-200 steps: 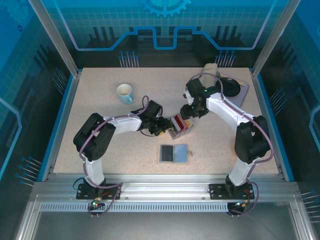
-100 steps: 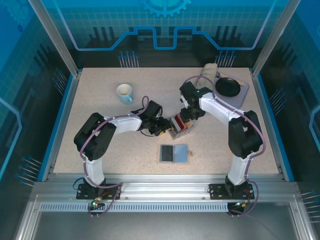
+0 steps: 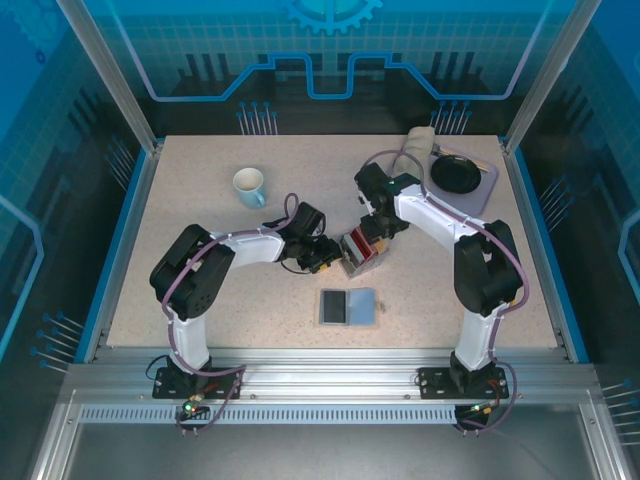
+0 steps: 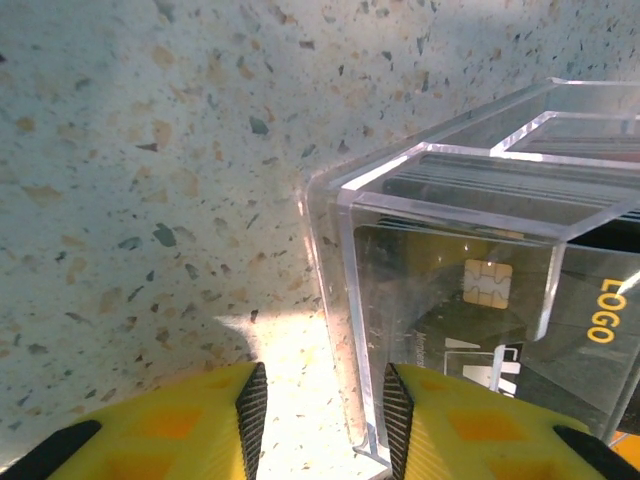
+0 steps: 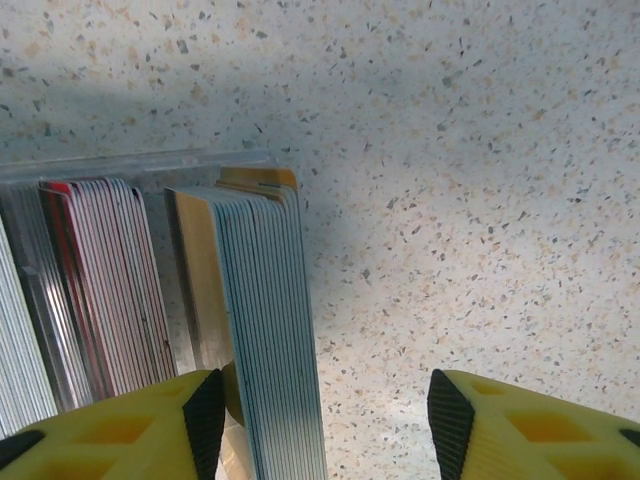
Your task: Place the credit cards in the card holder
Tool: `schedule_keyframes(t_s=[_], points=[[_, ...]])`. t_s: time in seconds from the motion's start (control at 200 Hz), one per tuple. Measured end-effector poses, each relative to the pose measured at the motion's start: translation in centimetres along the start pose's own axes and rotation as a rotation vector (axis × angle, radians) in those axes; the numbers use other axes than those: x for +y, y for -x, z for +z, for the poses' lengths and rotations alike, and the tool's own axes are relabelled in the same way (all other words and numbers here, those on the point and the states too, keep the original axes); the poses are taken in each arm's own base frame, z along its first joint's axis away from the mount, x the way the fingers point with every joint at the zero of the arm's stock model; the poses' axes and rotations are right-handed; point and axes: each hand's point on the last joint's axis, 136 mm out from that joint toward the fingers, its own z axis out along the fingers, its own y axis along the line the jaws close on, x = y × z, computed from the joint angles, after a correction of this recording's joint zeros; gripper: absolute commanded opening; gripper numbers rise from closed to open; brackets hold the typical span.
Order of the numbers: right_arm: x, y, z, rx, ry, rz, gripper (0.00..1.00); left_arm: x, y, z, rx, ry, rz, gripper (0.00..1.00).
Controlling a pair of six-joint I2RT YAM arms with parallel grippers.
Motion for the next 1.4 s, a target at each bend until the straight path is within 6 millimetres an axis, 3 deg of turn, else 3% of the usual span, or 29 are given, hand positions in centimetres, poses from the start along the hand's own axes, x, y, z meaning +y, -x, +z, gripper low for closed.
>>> schedule_keyframes(t_s=[0.7, 1.401], points=[[0.4, 0.1, -0.5, -0.006, -0.011, -0.045, 0.28, 0.0, 0.0, 0.0, 0.000, 0.000, 0.000, 0.39], [0.2, 0.2, -2.1, -0.030, -0.019, -0.046, 0.08, 0.2, -0.1, 0.0, 0.001, 0.003, -0.002, 0.39]])
